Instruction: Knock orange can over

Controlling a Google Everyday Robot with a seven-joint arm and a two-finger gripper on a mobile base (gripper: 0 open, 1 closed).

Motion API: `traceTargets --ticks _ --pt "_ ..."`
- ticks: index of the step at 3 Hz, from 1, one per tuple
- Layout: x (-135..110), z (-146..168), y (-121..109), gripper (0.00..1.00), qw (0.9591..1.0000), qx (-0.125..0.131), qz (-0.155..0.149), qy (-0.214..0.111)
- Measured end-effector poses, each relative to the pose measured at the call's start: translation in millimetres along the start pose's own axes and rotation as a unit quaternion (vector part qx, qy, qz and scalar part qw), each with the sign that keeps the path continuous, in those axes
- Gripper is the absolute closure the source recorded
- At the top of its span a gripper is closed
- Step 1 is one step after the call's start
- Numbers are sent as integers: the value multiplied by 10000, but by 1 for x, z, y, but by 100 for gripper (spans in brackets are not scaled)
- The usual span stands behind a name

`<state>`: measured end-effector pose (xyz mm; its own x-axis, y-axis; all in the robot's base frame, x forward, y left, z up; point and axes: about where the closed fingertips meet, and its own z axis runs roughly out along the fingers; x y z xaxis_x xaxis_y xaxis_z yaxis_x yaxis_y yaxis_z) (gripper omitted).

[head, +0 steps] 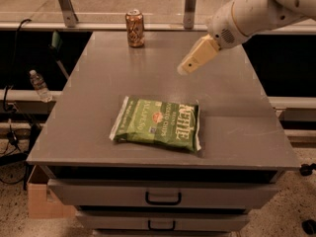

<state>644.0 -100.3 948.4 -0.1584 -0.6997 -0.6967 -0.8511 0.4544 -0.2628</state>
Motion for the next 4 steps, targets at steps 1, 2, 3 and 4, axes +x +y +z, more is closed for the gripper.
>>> traceTargets --ticks 1,2,3,4 --pt "-4 45 -16 0 9990 102 207 -391" --pt "-16 102 -54 0 9935 307 403 -1015" --pt "-38 151 -95 0 9828 478 660 -1659" --pt "-61 187 -125 0 9717 674 932 -2062"
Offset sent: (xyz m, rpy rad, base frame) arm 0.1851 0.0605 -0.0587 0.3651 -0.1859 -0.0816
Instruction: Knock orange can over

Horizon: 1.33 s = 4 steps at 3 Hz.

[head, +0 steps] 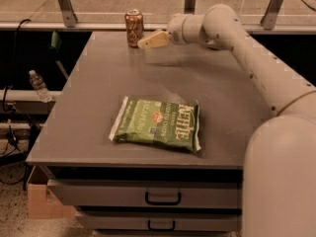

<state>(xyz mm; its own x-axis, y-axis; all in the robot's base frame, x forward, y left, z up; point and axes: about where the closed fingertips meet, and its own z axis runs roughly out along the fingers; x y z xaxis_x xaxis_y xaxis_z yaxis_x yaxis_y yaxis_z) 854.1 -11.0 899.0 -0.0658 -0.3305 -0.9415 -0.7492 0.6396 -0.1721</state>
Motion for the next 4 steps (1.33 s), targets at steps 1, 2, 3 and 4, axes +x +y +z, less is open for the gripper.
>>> traceTargets --ticks 1,2,3,4 --pt "-18 27 -11 0 9986 429 274 -127" --pt "-23 48 3 0 9965 703 440 74" --pt "-16 71 15 0 9952 722 590 298" --pt "-8 87 12 3 9947 671 666 409"
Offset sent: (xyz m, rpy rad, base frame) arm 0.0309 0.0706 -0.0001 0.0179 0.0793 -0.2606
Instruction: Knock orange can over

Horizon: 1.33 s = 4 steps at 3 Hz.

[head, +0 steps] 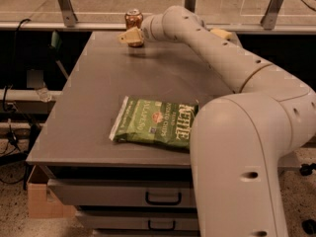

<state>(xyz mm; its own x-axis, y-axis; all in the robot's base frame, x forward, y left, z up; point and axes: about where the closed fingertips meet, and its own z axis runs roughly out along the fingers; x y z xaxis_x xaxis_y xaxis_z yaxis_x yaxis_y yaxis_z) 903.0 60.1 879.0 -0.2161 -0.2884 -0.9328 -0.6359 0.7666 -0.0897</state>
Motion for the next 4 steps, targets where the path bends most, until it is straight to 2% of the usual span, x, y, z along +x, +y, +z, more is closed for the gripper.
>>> traceTargets --ticks 1,2,3,4 --pt "-2 10 -5 16 10000 -73 21 -31" --pt "-4 12 -6 41 9997 -208 38 -96" --pt "-11 -4 1 63 9988 -432 -8 -243" --pt "-28 -42 20 87 9939 -950 -238 -516"
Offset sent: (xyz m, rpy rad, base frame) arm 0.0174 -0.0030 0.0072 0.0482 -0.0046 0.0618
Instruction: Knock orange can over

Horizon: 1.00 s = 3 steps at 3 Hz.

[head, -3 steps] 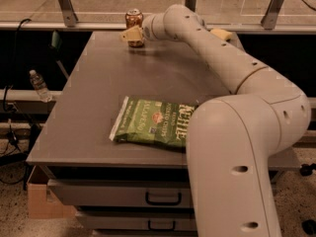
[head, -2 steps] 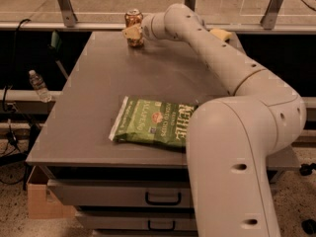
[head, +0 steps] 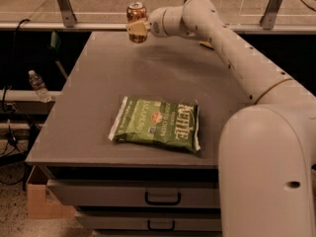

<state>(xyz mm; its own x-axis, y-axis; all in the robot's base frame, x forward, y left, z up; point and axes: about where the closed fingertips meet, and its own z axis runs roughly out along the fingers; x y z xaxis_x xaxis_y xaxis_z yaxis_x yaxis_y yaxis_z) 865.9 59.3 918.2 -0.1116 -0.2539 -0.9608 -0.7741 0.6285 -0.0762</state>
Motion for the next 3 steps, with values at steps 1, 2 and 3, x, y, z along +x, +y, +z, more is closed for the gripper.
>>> traceTargets --ticks 1,2,3 --pt "-15 -33 25 100 9963 -637 -554 -136" --pt "-4 -67 47 100 9860 -1196 -1134 268" --pt "22 -99 65 100 9726 -1715 -1337 826"
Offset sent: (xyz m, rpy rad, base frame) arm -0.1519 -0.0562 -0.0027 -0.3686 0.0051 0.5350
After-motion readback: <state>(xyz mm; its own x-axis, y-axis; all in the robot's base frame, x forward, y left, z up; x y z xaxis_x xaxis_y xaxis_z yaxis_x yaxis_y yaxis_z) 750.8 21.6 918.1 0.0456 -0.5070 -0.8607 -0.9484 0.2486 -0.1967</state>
